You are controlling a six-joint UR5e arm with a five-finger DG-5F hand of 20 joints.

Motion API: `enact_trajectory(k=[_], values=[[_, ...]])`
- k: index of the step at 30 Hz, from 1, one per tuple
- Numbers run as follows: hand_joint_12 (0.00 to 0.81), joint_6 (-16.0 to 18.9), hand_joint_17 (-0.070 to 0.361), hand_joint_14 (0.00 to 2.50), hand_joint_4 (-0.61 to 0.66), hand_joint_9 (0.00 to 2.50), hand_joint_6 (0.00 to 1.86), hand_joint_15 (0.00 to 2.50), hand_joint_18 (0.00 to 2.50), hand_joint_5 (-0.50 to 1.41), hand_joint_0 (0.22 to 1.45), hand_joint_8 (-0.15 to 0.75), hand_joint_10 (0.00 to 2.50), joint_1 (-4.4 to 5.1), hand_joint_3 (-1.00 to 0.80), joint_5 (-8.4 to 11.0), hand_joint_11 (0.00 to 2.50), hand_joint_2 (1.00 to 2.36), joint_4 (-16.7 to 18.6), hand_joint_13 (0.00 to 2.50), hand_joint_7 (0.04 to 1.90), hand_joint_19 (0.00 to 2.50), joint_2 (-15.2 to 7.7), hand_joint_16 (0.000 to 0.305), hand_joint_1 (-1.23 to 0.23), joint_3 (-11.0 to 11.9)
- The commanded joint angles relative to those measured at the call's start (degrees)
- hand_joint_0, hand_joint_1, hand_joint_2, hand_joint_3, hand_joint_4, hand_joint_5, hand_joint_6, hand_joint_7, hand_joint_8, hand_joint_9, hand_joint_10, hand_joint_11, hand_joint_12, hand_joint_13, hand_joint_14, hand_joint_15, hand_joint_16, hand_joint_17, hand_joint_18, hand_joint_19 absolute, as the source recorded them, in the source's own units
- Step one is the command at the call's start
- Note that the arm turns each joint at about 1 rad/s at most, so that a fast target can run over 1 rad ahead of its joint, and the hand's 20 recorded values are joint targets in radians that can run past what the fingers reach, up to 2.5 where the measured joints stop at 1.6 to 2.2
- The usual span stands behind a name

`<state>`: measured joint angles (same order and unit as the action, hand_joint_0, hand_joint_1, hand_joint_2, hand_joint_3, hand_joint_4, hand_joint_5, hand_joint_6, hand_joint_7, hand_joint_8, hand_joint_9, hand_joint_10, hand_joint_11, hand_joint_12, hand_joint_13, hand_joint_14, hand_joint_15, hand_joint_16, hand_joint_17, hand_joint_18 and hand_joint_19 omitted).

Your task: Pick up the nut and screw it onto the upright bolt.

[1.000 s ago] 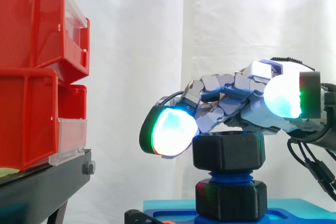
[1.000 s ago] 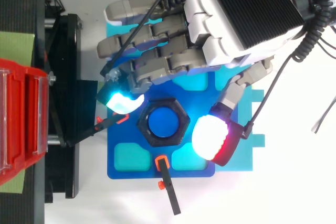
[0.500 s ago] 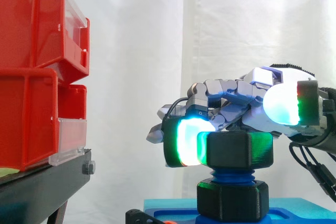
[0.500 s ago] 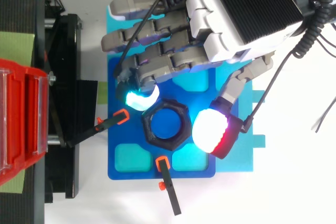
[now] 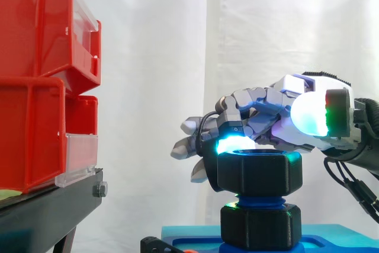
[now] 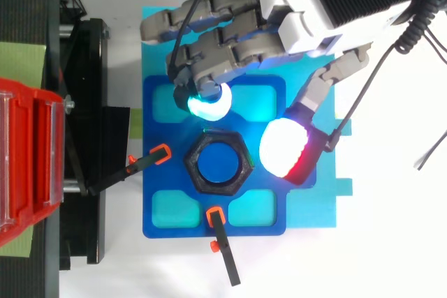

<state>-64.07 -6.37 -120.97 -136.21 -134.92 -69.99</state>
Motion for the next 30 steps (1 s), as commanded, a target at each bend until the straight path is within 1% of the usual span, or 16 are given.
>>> enact_trajectory(k=[1, 3, 6, 8, 9, 10, 13, 14, 15, 16, 18, 20, 23, 24, 27, 30], values=[[0.256, 0.0, 0.057, 0.0, 0.16, 0.98, 0.68, 0.0, 0.27, -0.01, 0.48, 0.271, 0.0, -0.4, -0.5, -0.05, 0.0, 1.0, 0.06, 0.62, 1.18, 0.0, 0.0, 0.025, -0.16, 0.03], [0.237, 0.0, 0.05, 0.0, 0.13, 1.08, 0.7, 0.0, 0.35, 0.0, 0.48, 0.263, 0.0, -0.75, -0.5, -0.05, 0.0, 1.0, 0.06, 0.69, 1.13, 0.0, 0.0, 0.022, -0.17, 0.03], [0.224, 0.0, 0.046, 0.0, 0.14, 1.15, 0.69, 0.0, 0.39, 0.01, 0.48, 0.256, 0.0, -1.02, -0.5, -0.14, 0.0, 1.0, 0.15, 0.72, 1.13, 0.0, 0.0, 0.02, -0.18, 0.03], [0.234, 0.0, 0.048, 0.0, 0.18, 1.13, 0.63, 0.0, 0.36, 0.01, 0.48, 0.259, 0.0, -1.28, -0.5, -0.23, 0.0, 1.0, 0.15, 0.7, 1.26, 0.0, 0.0, 0.021, -0.18, 0.29], [0.24, 0.0, 0.052, 0.0, 0.22, 1.11, 0.54, 0.0, 0.34, 0.0, 0.48, 0.267, 0.0, -1.28, -0.5, -0.32, 0.0, 1.0, 0.15, 0.68, 1.43, 0.0, 0.09, 0.023, -0.17, 0.55], [0.247, 0.0, 0.054, 0.0, 0.22, 1.08, 0.5, 0.0, 0.3, -0.01, 0.48, 0.273, 0.0, -1.37, -0.5, -0.32, 0.0, 1.0, 0.15, 0.65, 1.46, 0.0, 0.0, 0.024, -0.17, 1.17], [0.268, 0.0, 0.063, 0.0, 0.26, 0.98, 0.5, 0.0, 0.25, -0.07, 0.47, 0.268, 0.0, -1.55, -0.5, -0.58, 0.0, 1.0, 0.15, 0.6, 1.22, 0.0, 0.0, 0.028, -0.16, 1.96], [0.282, 0.0, 0.065, 0.0, 0.28, 0.92, 0.5, 0.0, 0.22, -0.09, 0.47, 0.269, 0.0, -1.46, -0.5, -0.84, 0.0, 1.0, 0.06, 0.56, 1.12, 0.0, 0.0, 0.029, -0.15, 2.4], [0.287, 0.0, 0.066, 0.0, 0.29, 0.9, 0.5, 0.0, 0.21, -0.1, 0.47, 0.266, 0.0, -1.46, -0.5, -0.93, 0.0, 1.0, 0.06, 0.55, 1.08, 0.0, 0.0, 0.029, -0.15, 2.58], [0.292, 0.0, 0.068, 0.0, 0.29, 0.88, 0.5, 0.0, 0.2, -0.11, 0.47, 0.267, 0.0, -1.19, -0.5, -1.2, 0.0, 1.0, -0.11, 0.54, 1.02, 0.0, 0.0, 0.03, -0.15, 3.45], [0.297, 0.0, 0.071, 0.0, 0.27, 0.83, 0.5, 0.0, 0.17, -0.13, 0.47, 0.266, 0.0, -1.11, -0.5, -1.37, 0.0, 1.0, 0.06, 0.51, 0.92, 0.0, 0.0, 0.031, -0.15, 3.72], [0.303, 0.09, 0.077, 0.0, 0.24, 0.77, 0.5, 0.0, 0.13, -0.15, 0.46, 0.255, 0.0, -0.67, -0.5, -1.63, 0.0, 1.0, 0.24, 0.47, 0.83, 0.0, 0.0, 0.034, -0.15, 3.72], [0.313, 0.44, 0.081, 0.0, 0.21, 0.7, 0.5, 0.0, 0.1, -0.16, 0.46, 0.25, 0.0, -0.23, -0.5, -1.63, 0.0, 1.0, 0.42, 0.43, 0.77, 0.0, 0.0, 0.036, -0.14, 3.72], [0.316, 0.44, 0.081, 0.0, 0.21, 0.68, 0.5, 0.0, 0.09, -0.17, 0.46, 0.25, 0.0, 0.12, -0.5, -1.55, 0.0, 1.0, 0.42, 0.43, 0.76, 0.0, 0.0, 0.036, -0.14, 3.72], [0.319, 0.44, 0.083, 0.0, 0.21, 0.65, 0.5, 0.0, 0.08, -0.17, 0.46, 0.245, 0.0, 0.74, -0.5, -1.2, 0.0, 1.0, 0.06, 0.41, 0.75, 0.0, -0.08, 0.037, -0.14, 3.45], [0.323, 0.44, 0.084, 0.0, 0.21, 0.64, 0.5, 0.0, 0.07, -0.17, 0.46, 0.25, 0.0, 1.27, -0.5, -1.2, 0.0, 1.0, -0.37, 0.4, 0.75, 0.0, 0.0, 0.037, -0.14, 2.49]])
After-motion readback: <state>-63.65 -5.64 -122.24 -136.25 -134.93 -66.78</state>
